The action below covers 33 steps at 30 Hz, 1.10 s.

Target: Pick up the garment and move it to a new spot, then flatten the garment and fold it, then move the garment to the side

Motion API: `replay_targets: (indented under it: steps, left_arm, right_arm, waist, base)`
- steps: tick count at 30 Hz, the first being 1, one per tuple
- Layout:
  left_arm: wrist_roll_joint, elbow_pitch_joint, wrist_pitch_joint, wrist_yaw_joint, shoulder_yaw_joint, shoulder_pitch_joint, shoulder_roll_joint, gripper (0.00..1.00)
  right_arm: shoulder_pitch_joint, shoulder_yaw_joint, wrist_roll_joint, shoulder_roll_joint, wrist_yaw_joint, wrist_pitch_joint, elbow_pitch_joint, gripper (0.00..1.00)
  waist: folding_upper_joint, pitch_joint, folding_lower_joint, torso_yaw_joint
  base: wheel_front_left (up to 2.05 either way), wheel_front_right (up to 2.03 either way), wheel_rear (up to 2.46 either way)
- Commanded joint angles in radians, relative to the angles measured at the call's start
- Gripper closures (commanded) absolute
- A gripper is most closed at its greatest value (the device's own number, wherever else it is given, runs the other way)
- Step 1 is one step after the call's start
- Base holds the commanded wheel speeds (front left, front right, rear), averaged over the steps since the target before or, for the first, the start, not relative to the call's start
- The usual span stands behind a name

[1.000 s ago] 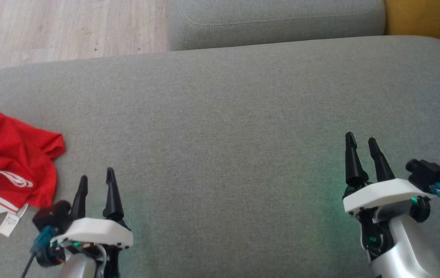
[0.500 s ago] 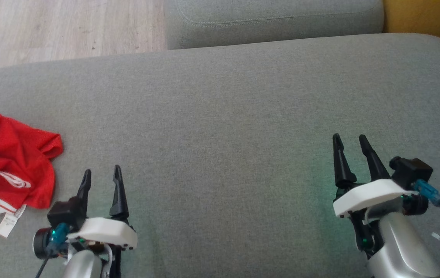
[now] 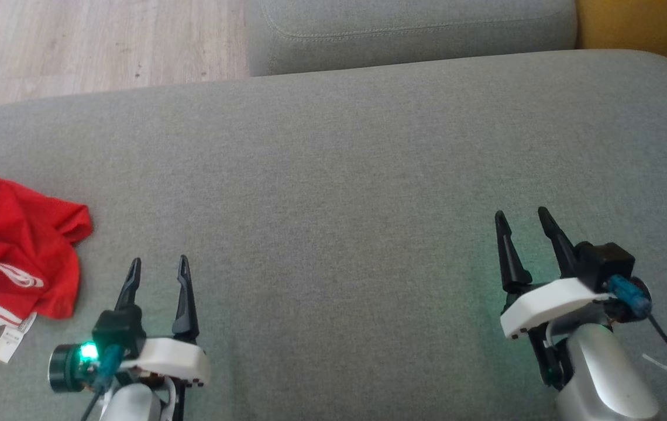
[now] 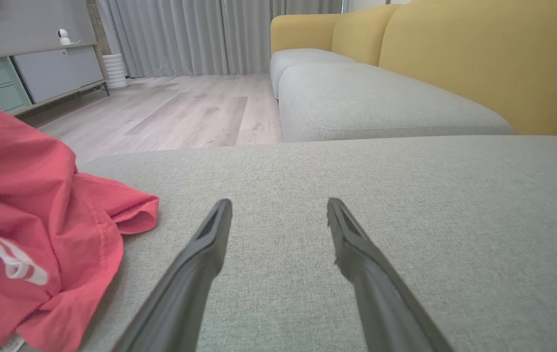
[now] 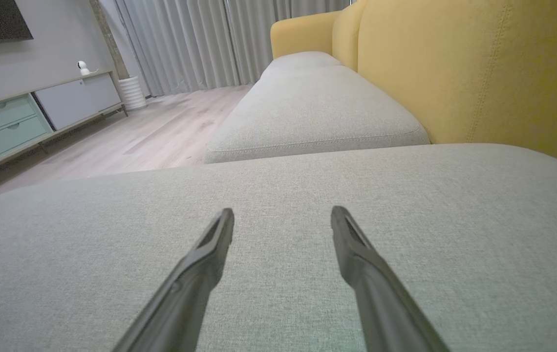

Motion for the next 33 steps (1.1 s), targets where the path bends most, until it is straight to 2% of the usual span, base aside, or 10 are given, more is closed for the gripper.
replay_targets:
  steps: [1,8,22,26,33]
  left_arm:
    - [0.045,-0.024,-0.022,0.011,0.035,-0.022,0.007,0.00]
    - [0.114,-0.024,-0.039,0.023,0.049,-0.024,0.000,0.00]
    - [0.117,-0.026,-0.039,0.013,0.083,-0.015,-0.012,0.00]
    - [0.118,-0.021,-0.039,0.008,0.092,-0.028,-0.015,0.00]
    - [0.122,-0.010,-0.039,-0.008,0.099,-0.027,-0.014,0.00]
  right_arm:
    - [-0.034,0.012,-0.044,-0.004,-0.001,-0.023,-0.022,0.00]
    - [-0.041,-0.003,-0.109,-0.005,-0.001,-0.039,-0.012,0.00]
    - [-0.032,-0.007,-0.108,-0.005,-0.001,-0.039,-0.016,0.00]
    - [-0.030,0.014,-0.100,-0.005,-0.001,-0.039,-0.027,0.00]
    - [-0.028,0.095,-0.056,-0.005,-0.001,-0.039,-0.032,0.00]
  waist:
    - [0.0000,0.002,0.0000,-0.001]
    - [0.0000,0.006,0.0000,-0.001]
    - [0.0000,0.006,0.0000,0.017]
    - [0.0000,0.011,0.0000,0.088]
    - [0.0000,0.004,0.0000,0.292]
  base:
    - [0.00,0.00,0.00]
    - [0.00,0.00,0.00]
    - [0.00,0.00,0.00]
    - [0.00,0.00,0.00]
    - [0.00,0.00,0.00]
